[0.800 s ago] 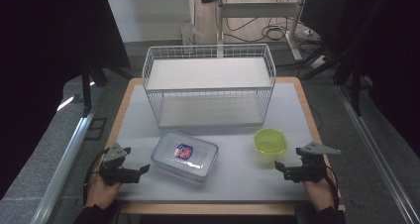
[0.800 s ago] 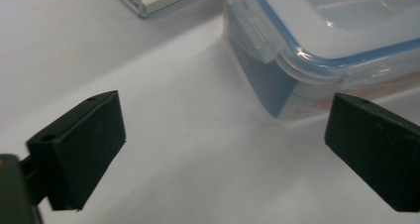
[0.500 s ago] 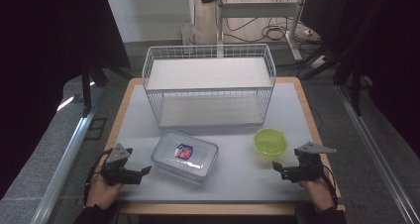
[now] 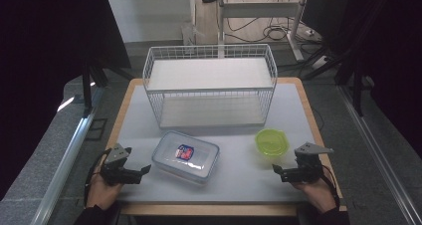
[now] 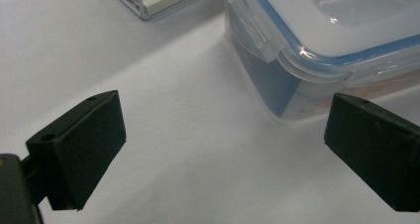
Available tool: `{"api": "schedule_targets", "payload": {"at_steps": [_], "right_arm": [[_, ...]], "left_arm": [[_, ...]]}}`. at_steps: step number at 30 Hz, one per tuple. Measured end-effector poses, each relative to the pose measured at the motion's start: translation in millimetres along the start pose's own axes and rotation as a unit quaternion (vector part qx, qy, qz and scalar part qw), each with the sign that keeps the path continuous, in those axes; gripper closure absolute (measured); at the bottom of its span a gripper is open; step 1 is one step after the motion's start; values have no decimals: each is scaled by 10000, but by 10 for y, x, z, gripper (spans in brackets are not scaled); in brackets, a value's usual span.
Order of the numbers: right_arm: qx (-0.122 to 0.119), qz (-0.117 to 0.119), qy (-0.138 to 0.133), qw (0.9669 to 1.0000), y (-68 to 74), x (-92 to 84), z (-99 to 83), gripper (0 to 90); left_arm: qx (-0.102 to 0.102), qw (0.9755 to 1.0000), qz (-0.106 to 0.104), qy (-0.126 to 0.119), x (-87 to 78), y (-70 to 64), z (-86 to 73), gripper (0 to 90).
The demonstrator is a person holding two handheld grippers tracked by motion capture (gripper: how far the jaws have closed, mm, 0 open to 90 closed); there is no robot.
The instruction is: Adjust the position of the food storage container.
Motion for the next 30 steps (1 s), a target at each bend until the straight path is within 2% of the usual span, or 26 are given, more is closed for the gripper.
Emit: {"api": "schedule_targets", "payload": {"at_steps": [5, 8, 10, 11, 14, 15, 17, 19, 23, 24, 28, 29, 30], "right_arm": [[-6, -191, -57, 9998, -10, -49, 75, 115], [-28, -216, -100, 9997, -16, -77, 101, 179], [35, -47, -231, 9997, -23, -123, 158, 300], [35, -47, -231, 9997, -23, -123, 158, 300], [64, 5, -315, 9995, -17, -150, 241, 399], [64, 5, -315, 9995, -17, -150, 241, 399], [181, 144, -309, 9993, -34, -135, 302, 470], [224, 221, -324, 9990, -41, -112, 349, 498], [80, 179, -272, 9994, -30, -67, 411, 541], [-4, 198, -234, 9995, -18, -19, 462, 583], [-88, 311, -189, 9993, 14, 47, 527, 643], [-130, 337, -199, 9991, 34, 78, 557, 671], [-197, 439, -178, 9987, 67, 124, 606, 774]], "left_arm": [[36, 10000, 9, 20, 2, -10, -2, 28], [43, 10000, 7, 12, 1, -9, -2, 28], [54, 10000, 7, 14, 3, -13, -2, 29], [54, 10000, 7, 14, 3, -13, -2, 29], [88, 10000, -8, 28, 8, -19, 1, 29], [88, 10000, -8, 28, 8, -19, 1, 29], [95, 10000, -3, 31, 12, -20, 0, 29], [103, 9999, 1, 31, 12, -20, 0, 29], [109, 9999, 8, 41, 17, -22, -1, 29], [116, 9999, 13, 47, 17, -23, -1, 28], [115, 9999, 24, 45, 17, -23, -1, 28], [109, 9999, 25, 45, 18, -22, -2, 28], [110, 9999, 27, 52, 19, -22, -2, 28]]}}
Point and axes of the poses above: each handheld gripper's, and its own axes: x roughly forward along the jaws, z roughly out of its top, y roughly to its left, the point moved 1 cm from there along x, roughly forward along the jaws, and after that the axes turned 7 degrees about -y, right-handed, at the moved point
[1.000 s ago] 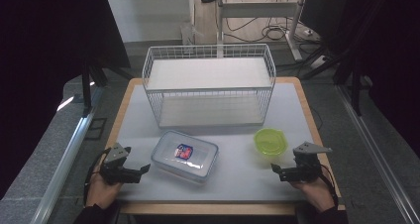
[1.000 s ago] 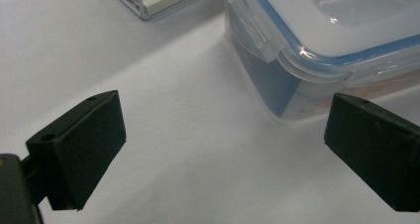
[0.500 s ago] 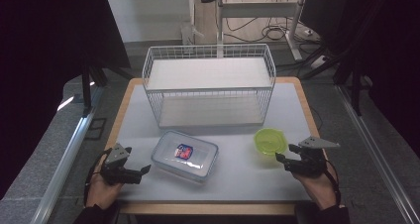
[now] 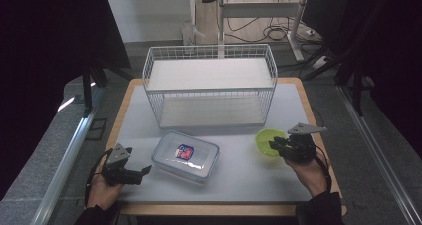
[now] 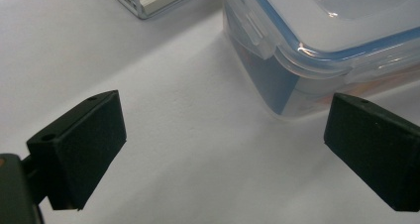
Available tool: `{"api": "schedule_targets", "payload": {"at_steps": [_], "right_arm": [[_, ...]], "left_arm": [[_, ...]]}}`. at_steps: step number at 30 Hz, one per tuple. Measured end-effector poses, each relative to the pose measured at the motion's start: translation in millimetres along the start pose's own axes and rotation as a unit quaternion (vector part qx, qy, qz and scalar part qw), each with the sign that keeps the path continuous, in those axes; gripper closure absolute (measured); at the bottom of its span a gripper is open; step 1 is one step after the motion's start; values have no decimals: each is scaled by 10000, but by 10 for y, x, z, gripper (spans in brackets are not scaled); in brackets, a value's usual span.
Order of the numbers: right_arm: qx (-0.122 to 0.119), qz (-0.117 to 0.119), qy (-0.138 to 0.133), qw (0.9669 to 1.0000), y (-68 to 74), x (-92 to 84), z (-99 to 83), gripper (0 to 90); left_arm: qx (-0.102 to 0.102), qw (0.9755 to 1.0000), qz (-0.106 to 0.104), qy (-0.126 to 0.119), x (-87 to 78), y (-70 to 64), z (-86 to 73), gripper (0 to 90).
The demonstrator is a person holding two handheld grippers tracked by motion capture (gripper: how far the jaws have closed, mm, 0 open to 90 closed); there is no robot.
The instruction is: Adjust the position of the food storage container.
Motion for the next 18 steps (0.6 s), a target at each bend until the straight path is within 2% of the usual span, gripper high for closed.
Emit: {"api": "schedule_targets", "payload": {"at_steps": [2, 3, 4, 9, 14, 18], "right_arm": [[-105, 100, -6, 9999, 30, 57, 44, 849], [-105, 100, -6, 9999, 30, 57, 44, 849], [-134, 226, -24, 9997, 56, 111, 85, 900], [-209, 380, 68, 9990, 112, 244, 143, 900], [-323, 575, 248, 9975, 209, 465, 142, 900], [-362, 602, 356, 9969, 230, 533, 111, 900]], "left_arm": [[11, 10000, -2, 6, -1, 0, 0, 28], [11, 10000, -2, 6, -1, 0, 0, 28], [11, 10000, -2, 9, 0, 0, -1, 28], [12, 10000, 1, 5, 1, 1, 1, 29], [-15, 10000, 25, 2, -2, 6, 1, 34], [-65, 10000, 47, -24, -12, 19, 2, 34]]}}
Point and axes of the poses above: each handheld gripper's, and its own axes: x roughly forward along the jaws, z roughly out of its top, y roughly to its left, the point moved 1 cm from there along x, roughly forward along the jaws, and after that the axes turned 7 degrees about -y, right-handed, at the moved point
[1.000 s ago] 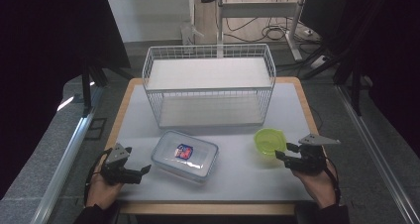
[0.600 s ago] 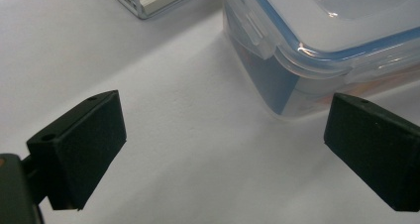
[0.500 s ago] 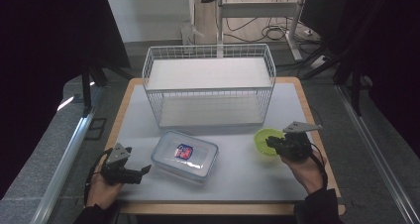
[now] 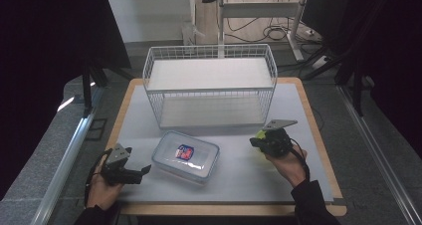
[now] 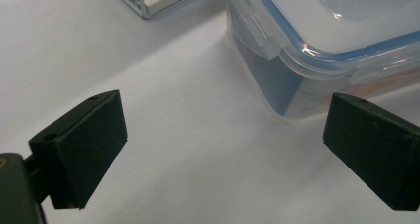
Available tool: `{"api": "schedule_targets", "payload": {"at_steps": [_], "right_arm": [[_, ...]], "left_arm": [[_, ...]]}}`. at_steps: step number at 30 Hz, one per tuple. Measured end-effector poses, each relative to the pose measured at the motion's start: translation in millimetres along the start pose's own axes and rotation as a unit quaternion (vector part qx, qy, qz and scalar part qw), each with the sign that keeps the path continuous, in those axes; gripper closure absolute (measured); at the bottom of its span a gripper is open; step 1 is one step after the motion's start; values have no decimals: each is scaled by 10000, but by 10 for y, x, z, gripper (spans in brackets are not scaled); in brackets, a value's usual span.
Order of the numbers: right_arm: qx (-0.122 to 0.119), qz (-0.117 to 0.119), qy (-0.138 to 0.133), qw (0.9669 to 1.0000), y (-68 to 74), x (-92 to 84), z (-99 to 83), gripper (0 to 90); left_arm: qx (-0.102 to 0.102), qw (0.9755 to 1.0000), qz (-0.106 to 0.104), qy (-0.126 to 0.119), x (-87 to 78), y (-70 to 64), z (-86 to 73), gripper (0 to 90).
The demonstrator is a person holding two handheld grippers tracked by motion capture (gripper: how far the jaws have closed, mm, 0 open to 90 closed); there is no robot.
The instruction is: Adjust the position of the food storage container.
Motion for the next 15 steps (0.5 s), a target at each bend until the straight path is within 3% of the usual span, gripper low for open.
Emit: {"api": "schedule_targets", "payload": {"at_steps": [15], "right_arm": [[170, 28, -99, 9998, -75, 8, -59, 900]], "left_arm": [[27, 10000, -4, 41, 9, -9, 1, 34]]}}
Point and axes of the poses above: each handheld gripper's, and its own axes: x roughly forward along the jaws, z roughly out of its top, y roughly to its left, the point moved 1 cm from there along x, roughly forward along the jaws, and after that the axes turned 7 degrees about -y, right-handed, at the moved point
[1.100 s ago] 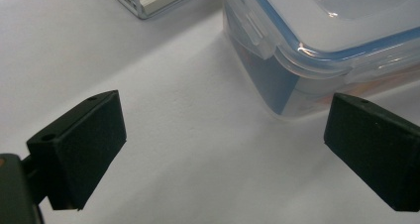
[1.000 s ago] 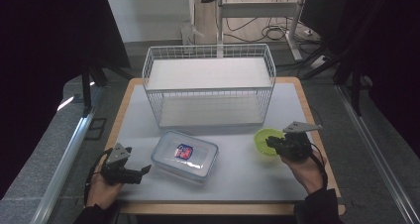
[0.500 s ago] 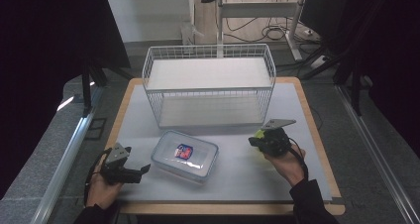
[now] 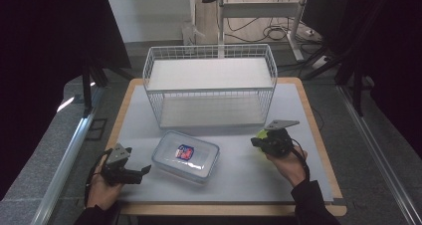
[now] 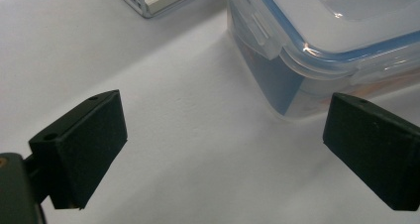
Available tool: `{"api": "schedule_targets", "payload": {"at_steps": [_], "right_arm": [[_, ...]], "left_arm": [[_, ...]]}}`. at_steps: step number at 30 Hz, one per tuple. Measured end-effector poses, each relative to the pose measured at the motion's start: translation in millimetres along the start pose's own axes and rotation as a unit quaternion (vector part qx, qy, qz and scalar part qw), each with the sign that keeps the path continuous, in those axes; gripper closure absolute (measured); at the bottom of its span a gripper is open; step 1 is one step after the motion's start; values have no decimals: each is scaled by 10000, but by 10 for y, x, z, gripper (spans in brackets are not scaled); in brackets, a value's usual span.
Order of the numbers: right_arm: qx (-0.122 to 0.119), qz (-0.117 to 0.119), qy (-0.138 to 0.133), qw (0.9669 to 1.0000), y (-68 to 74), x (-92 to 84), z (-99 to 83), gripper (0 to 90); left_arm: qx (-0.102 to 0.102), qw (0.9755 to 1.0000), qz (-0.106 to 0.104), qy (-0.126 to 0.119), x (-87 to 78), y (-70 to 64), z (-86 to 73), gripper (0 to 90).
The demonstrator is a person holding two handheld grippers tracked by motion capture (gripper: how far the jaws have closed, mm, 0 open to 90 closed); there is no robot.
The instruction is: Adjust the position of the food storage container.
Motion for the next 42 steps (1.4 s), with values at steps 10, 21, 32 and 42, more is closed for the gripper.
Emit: {"api": "schedule_targets", "payload": {"at_steps": [10, 21, 32, 42], "right_arm": [[-173, 30, 272, 9995, 58, 83, -35, 900], [2, -244, 220, 9995, -97, 3, -69, 900], [299, -548, 99, 9980, -340, -151, -139, 900], [287, -673, -43, 9973, -375, -232, -137, 900]], "left_arm": [[17, 10000, 6, 21, 5, -4, 1, 34], [41, 10000, 3, 47, 9, -9, 1, 34], [14, 10000, -24, 89, 14, -20, 5, 35], [-6, 9999, -34, 104, 15, -28, 11, 32]]}}
Point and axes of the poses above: each handheld gripper's, and its own axes: x roughly forward along the jaws, z roughly out of its top, y roughly to its left, the point moved 1 cm from there along x, roughly forward along the jaws, and after that the axes turned 7 degrees about -y, right-handed, at the moved point
